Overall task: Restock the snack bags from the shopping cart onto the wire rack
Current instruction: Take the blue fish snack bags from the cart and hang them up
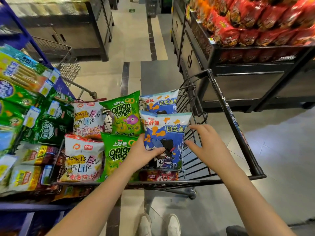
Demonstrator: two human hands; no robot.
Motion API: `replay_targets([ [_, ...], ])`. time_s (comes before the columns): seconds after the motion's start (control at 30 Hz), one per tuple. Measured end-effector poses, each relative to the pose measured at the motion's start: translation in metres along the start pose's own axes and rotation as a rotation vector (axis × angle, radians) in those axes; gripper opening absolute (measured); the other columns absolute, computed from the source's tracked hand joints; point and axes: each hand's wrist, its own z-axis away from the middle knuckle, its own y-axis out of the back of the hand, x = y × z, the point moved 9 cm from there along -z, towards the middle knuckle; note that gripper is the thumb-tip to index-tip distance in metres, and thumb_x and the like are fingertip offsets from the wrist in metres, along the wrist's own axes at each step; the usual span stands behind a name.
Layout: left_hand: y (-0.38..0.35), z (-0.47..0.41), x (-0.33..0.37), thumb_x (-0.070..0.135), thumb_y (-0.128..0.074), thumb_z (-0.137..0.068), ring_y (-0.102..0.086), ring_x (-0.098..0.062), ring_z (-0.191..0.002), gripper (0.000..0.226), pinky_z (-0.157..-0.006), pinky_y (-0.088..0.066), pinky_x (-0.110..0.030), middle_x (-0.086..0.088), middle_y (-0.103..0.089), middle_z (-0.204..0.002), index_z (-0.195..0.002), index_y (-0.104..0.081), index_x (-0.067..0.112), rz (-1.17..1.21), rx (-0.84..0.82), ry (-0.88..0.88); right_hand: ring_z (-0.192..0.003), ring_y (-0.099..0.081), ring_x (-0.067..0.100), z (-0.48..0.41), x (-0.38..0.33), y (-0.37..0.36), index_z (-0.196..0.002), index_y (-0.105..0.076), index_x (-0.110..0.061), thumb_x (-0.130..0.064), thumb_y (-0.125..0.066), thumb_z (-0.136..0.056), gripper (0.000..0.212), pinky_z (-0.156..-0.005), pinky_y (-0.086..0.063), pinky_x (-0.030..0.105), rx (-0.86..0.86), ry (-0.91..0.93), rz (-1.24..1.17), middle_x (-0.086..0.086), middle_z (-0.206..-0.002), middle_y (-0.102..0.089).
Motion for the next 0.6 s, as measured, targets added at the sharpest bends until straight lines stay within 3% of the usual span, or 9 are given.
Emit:
replay_targets([
  [0.17, 0.043, -0.001, 0.014, 0.039, -0.081, -0.087, -0.054, 0.000, -0.100, 0.060, -0.091, -0.037, -0.019, 0.030, -0.051, -0.103, -0.134, -0.045, 0.030, 0.049, 0.072, -0.027, -0.130, -0.051, 0.015, -0.027, -0.012, -0.004, -0.144, -0.052, -0.023, -0.037, -0.072, -0.093, 0.057, -0.104, -0.042, 0.030, -0.002, 0.006, 0.012, -0.001, -0.142, -0.051],
  [0.27, 0.068, -0.005, 0.017, 0.041, -0.081, -0.086, -0.060, 0.005, -0.095, 0.064, -0.093, -0.043, -0.022, 0.024, -0.060, -0.108, -0.139, -0.049, 0.026, 0.083, 0.108, -0.049, -0.129, -0.052, 0.015, -0.043, -0.022, -0.008, -0.143, -0.052, -0.025, -0.036, -0.073, -0.092, 0.057, -0.100, -0.041, 0.028, -0.003, -0.002, 0.024, -0.002, -0.142, -0.050],
  [0.37, 0.092, -0.008, 0.014, 0.046, -0.082, -0.083, -0.062, 0.001, -0.100, 0.060, -0.090, -0.042, -0.022, 0.021, -0.064, -0.113, -0.133, -0.050, 0.033, 0.097, 0.134, -0.048, -0.126, -0.055, 0.018, -0.062, -0.028, -0.015, -0.142, -0.053, -0.023, -0.035, -0.075, -0.090, 0.058, -0.100, -0.044, 0.033, -0.008, -0.008, 0.033, 0.001, -0.141, -0.052],
  [0.47, 0.113, -0.011, 0.012, 0.056, -0.080, -0.080, -0.062, -0.007, -0.113, 0.060, -0.094, -0.042, -0.027, 0.022, -0.064, -0.119, -0.129, -0.051, 0.039, 0.129, 0.164, -0.033, -0.126, -0.054, 0.018, -0.085, -0.024, -0.025, -0.143, -0.051, -0.021, -0.037, -0.076, -0.090, 0.061, -0.098, -0.043, 0.030, -0.054, -0.048, 0.048, 0.003, -0.139, -0.054],
  [0.6, 0.126, -0.016, 0.007, 0.057, -0.076, -0.083, -0.055, -0.009, -0.115, 0.056, -0.098, -0.039, -0.030, 0.027, -0.058, -0.115, -0.125, -0.040, 0.046, 0.182, 0.184, 0.010, -0.125, -0.056, 0.020, -0.116, -0.004, -0.046, -0.146, -0.047, -0.016, -0.040, -0.078, -0.087, 0.071, -0.097, -0.045, 0.032, -0.099, -0.150, -0.033, 0.007, -0.140, -0.055],
])
